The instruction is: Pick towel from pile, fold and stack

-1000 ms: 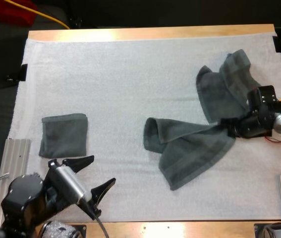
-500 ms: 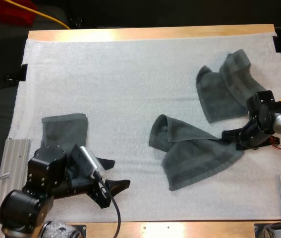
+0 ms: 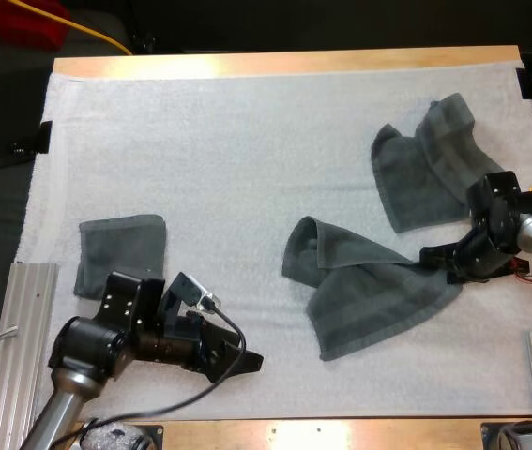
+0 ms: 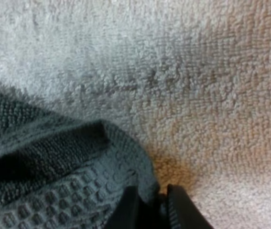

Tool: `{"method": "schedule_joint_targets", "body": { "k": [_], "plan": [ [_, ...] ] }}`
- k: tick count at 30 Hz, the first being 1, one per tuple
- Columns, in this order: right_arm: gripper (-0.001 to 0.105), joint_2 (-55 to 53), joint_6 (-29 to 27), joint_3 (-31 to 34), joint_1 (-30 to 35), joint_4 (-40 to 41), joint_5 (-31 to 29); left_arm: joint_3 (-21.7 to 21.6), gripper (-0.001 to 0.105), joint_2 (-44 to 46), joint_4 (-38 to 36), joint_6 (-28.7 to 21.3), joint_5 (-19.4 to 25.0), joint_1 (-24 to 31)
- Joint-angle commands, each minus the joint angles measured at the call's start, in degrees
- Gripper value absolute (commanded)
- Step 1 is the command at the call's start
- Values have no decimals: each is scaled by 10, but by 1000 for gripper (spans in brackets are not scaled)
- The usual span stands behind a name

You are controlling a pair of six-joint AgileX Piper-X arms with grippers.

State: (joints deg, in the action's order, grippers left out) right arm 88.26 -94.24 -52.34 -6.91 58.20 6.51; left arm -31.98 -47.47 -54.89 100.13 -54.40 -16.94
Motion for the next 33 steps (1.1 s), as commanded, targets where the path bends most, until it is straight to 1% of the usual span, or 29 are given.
{"method": "schedule_joint_targets", "body": {
  "k": [1, 3, 5, 9, 10, 11, 12, 14, 16, 18, 19, 22, 25, 31, 33],
  "plan": [
    [1, -4, -5, 0, 0, 6, 1, 2, 70, -4, 19, 9, -12, -11],
    [1, -4, -5, 0, 0, 6, 1, 5, 70, -14, 39, 21, -8, -32],
    [1, -4, -5, 0, 0, 6, 1, 5, 70, -23, 55, 32, 6, -57],
    [1, -4, -5, 0, 0, 6, 1, 5, 70, -51, 112, 76, 64, -117],
    [1, -4, -5, 0, 0, 6, 1, 5, 70, -59, 126, 86, 72, -129],
    [1, -4, -3, 0, 0, 6, 1, 5, 70, -81, 161, 108, 75, -159],
    [1, -4, -3, 0, 0, 6, 1, 5, 70, -91, 176, 119, 76, -172],
    [1, -4, -3, 0, 0, 6, 1, 5, 70, -116, 206, 141, 93, -199],
    [1, -4, -3, 0, 0, 8, 1, 5, 70, -143, 228, 154, 108, -216],
    [1, -4, -3, 0, 0, 9, 1, 5, 70, -176, 251, 164, 109, -233],
    [1, -4, -3, 0, 0, 9, 1, 5, 70, -209, 279, 179, 109, -244],
    [1, -4, -3, 0, 0, 9, 1, 5, 70, -250, 321, 210, 108, -246],
    [1, -4, -3, 0, 0, 10, 1, 2, 70, -289, 361, 228, 106, -246],
    [1, -4, -3, 0, 0, 10, 1, 0, 70, -366, 431, 271, 81, -246],
    [1, -4, -3, 0, 0, 10, 1, -3, 70, -388, 440, 273, 74, -246]
  ]
}}
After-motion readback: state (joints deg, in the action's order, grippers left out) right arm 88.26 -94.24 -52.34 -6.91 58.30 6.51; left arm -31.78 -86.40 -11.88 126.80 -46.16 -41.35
